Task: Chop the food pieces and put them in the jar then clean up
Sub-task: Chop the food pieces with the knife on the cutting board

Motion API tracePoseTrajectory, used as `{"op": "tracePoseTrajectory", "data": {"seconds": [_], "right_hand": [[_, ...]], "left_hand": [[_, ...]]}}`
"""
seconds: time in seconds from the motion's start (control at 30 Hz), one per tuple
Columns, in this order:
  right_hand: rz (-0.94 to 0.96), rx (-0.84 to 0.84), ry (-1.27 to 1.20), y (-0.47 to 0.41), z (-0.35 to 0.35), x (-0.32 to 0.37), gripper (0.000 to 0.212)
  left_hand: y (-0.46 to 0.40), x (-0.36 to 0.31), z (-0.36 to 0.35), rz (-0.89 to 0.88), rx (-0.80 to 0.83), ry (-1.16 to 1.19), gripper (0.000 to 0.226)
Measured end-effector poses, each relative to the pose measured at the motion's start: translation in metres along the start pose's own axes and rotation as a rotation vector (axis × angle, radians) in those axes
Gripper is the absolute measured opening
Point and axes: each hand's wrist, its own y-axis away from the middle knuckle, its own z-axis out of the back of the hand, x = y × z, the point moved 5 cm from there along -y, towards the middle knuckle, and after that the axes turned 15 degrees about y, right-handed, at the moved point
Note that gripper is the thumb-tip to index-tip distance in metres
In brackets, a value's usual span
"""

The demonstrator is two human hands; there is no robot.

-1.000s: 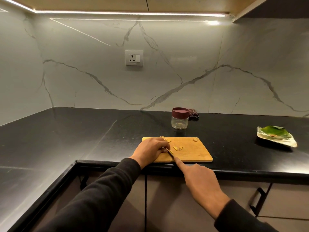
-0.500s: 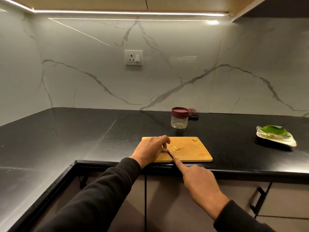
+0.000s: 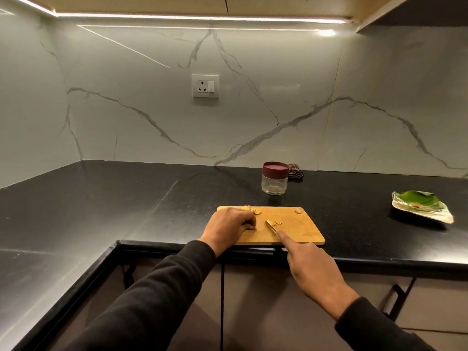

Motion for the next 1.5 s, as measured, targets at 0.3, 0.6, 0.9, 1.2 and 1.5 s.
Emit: {"op": "tracePoseTrajectory", "data": {"seconds": [0.3,0.6,0.9,1.2,1.5], "right_hand": [[0.016,0.021,-0.081,-0.002,-0.004,0.014,0.053],[0.039,0.073,-0.213,-0.011,-0.006,0.027,0.056],[0.049,0.122,-0.299,-0.013,-0.007,0.032,0.053],[0.039,0.131,-0.294,-0.019,-0.009,0.038,0.053],[0.042,0.126,-0.228,-0.019,-0.013,0.039,0.055]], "left_hand": [[-0.001,-0.002,-0.001,-0.011,0.023,0.016,0.01],[0.0,0.0,0.0,0.023,-0.012,0.022,0.014],[0.0,0.0,0.001,0.047,-0.022,0.04,0.014],[-0.001,0.001,0.0,0.068,-0.019,0.06,0.011],[-0.002,0.003,-0.001,0.094,-0.012,0.07,0.01]]}}
